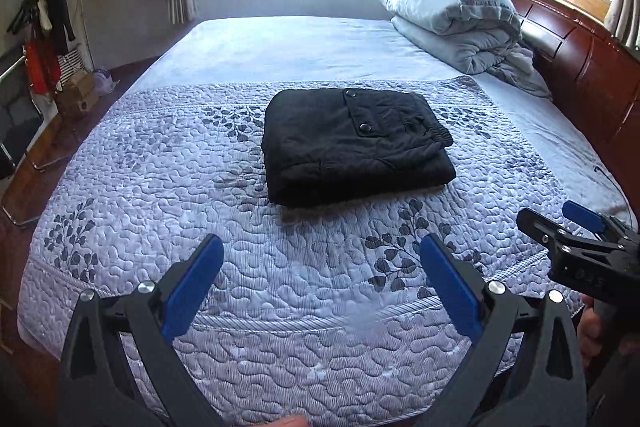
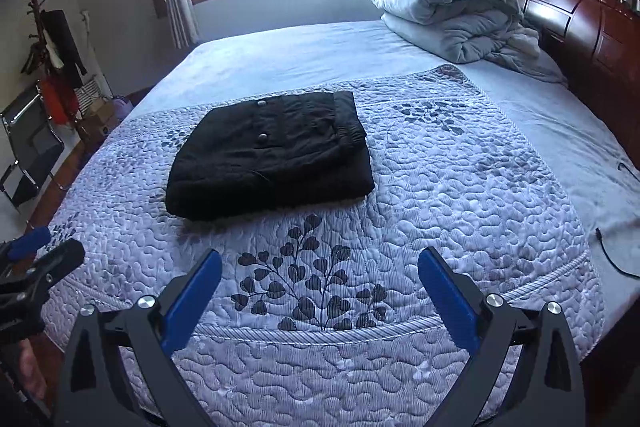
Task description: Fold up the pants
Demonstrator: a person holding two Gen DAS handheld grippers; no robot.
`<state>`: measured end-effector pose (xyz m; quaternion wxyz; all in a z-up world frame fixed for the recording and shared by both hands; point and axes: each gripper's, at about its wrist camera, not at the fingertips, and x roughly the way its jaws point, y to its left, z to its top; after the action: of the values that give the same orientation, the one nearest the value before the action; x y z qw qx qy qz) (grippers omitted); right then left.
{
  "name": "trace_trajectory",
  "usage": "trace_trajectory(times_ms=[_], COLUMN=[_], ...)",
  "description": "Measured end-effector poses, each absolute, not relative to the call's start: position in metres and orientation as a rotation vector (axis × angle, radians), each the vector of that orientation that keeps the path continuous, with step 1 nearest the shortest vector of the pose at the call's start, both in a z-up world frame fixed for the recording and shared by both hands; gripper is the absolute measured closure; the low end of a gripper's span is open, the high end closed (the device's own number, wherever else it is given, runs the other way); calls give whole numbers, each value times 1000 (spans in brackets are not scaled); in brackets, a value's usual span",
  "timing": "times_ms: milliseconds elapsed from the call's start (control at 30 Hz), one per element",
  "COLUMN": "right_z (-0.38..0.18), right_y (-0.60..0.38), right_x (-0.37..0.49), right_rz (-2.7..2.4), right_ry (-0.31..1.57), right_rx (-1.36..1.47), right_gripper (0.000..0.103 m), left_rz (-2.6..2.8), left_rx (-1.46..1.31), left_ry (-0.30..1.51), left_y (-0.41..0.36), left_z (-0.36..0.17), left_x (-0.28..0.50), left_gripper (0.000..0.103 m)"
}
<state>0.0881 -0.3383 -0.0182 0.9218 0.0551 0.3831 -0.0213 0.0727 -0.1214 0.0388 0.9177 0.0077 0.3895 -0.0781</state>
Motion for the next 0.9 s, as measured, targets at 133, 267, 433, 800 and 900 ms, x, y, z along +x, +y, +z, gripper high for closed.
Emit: trace_trajectory(times_ms=[133, 267, 433, 800, 900], right_z=[-12, -6, -3, -4, -6], right_y=[-334, -328, -324, -318, -317], right_x=[85, 83, 79, 76, 76], right_rz=[-43, -71, -94, -96, -101], right_ry=[789, 800, 806, 812, 820], right_rx=[109, 81, 59, 41, 39], right_gripper=[4, 4, 4, 4, 4], left_rz=[-148, -146, -126, -122, -128], left_rx=[9, 8, 22, 16, 6], left_ry=[796, 784, 779, 786, 796], left_y=[-120, -118, -118, -118, -117], left_z=[45, 51, 55, 53, 51], left_x=[67, 61, 58, 56, 57], left_gripper=[5, 3, 3, 3, 3])
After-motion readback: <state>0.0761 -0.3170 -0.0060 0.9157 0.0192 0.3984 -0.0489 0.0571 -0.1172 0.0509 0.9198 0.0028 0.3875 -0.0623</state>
